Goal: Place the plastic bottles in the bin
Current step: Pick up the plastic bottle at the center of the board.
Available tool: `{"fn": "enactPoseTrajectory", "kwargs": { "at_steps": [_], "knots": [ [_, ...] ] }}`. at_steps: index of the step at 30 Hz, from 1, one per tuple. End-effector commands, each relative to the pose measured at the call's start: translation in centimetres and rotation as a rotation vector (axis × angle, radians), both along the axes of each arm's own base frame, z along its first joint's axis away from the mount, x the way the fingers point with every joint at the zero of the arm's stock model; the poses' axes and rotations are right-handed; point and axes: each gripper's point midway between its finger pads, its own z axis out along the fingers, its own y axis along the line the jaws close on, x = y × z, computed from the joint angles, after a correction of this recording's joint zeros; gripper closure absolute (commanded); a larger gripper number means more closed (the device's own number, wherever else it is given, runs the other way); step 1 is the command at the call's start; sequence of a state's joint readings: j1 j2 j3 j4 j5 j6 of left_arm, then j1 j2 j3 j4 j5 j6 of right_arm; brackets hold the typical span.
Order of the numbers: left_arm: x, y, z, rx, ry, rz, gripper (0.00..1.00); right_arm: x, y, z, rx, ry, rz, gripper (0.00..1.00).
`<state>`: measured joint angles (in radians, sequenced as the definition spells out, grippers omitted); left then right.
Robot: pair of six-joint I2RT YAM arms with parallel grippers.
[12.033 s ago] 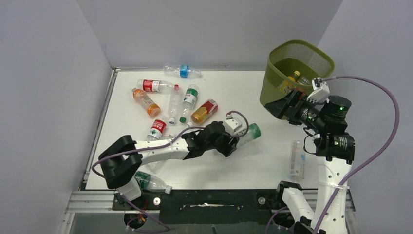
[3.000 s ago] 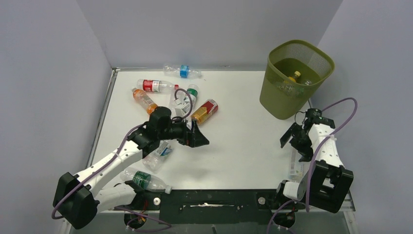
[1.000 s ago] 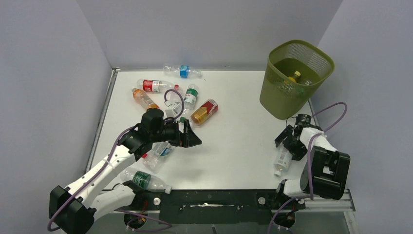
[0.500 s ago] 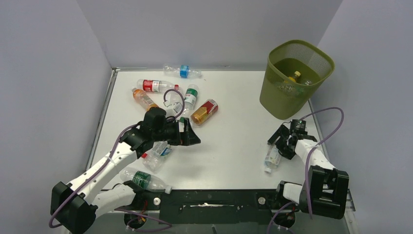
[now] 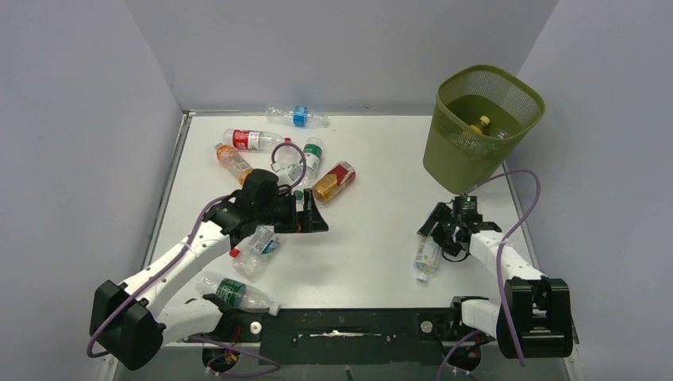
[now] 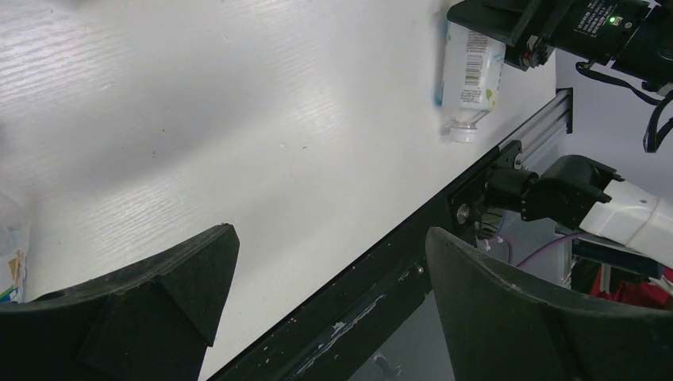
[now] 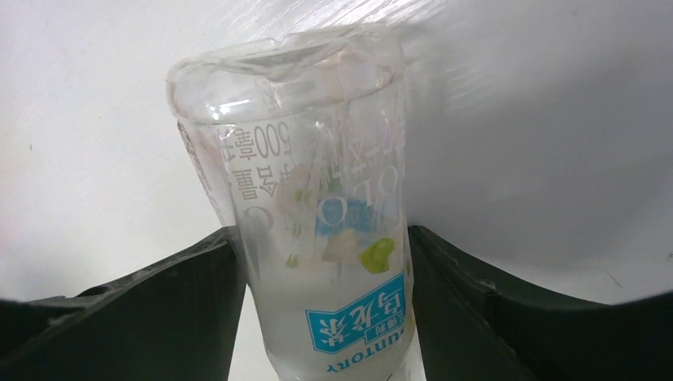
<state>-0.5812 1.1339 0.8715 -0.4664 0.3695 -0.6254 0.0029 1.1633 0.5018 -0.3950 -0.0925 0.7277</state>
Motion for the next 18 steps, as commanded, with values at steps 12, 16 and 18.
{"fn": "enactPoseTrajectory", "kwargs": {
  "at_steps": [12, 16, 18],
  "knots": [
    [1.7, -1.9, 2.4, -0.067, -0.051, 0.000, 0.10, -0.4, 1.6, 0.0, -0.065, 0.034, 0.069, 0.45],
    [1.7, -2.0, 2.5, -0.074, -0.053, 0.000, 0.10, -0.3, 1.7, 0.8, -0.081, 0.020, 0.081, 0.46],
    [1.8, -2.0, 2.7, -0.077, -0.057, 0.001, 0.10, -0.2, 1.8, 1.2, -0.088, 0.013, 0.087, 0.46]
  ]
}}
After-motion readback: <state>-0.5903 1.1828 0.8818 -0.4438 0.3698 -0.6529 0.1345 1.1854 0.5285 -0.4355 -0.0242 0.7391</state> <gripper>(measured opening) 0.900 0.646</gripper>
